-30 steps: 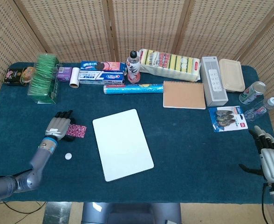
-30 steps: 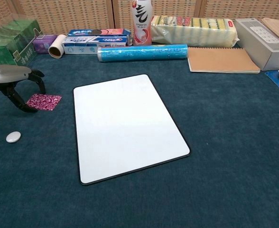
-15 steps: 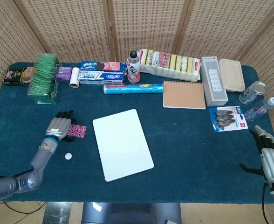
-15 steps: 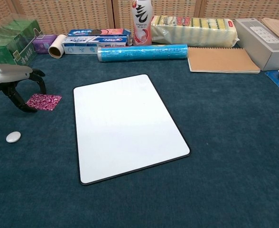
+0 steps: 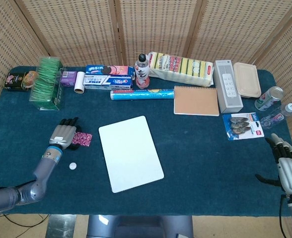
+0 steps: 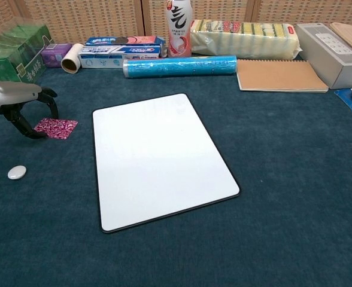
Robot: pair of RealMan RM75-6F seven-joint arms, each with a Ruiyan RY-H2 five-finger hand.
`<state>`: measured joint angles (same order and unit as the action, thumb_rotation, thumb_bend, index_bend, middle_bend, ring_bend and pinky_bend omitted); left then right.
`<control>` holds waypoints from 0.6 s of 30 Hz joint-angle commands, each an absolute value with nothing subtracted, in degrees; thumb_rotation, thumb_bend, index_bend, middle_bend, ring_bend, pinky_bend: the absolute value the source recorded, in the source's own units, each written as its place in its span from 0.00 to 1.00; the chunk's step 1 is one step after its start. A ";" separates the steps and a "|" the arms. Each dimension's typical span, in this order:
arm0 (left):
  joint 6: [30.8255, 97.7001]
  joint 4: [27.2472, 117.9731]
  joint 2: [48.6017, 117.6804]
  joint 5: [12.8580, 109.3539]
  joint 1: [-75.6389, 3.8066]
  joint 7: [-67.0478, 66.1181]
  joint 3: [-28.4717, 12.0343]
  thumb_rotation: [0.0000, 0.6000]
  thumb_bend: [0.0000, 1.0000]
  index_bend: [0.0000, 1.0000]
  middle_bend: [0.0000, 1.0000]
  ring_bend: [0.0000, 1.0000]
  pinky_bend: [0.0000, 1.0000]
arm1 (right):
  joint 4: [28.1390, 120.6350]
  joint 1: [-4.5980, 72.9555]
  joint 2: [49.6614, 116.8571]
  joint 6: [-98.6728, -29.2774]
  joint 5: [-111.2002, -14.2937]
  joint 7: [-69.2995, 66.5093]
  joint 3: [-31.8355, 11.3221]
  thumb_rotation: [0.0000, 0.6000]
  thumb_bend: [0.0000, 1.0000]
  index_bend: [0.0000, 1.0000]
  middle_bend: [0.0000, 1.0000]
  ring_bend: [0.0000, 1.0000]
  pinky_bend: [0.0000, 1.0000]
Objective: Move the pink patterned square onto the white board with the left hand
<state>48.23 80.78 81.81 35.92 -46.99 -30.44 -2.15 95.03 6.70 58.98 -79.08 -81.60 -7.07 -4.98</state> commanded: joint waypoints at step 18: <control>48.34 80.64 82.15 35.05 -47.42 -31.66 -1.84 1.00 0.22 0.54 0.00 0.00 0.01 | 95.03 6.65 58.88 -79.22 -81.68 -7.30 -5.01 1.00 0.00 0.02 0.00 0.00 0.00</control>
<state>48.32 80.67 82.11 35.08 -47.40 -31.62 -1.85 95.02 6.65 58.88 -79.22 -81.68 -7.30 -5.00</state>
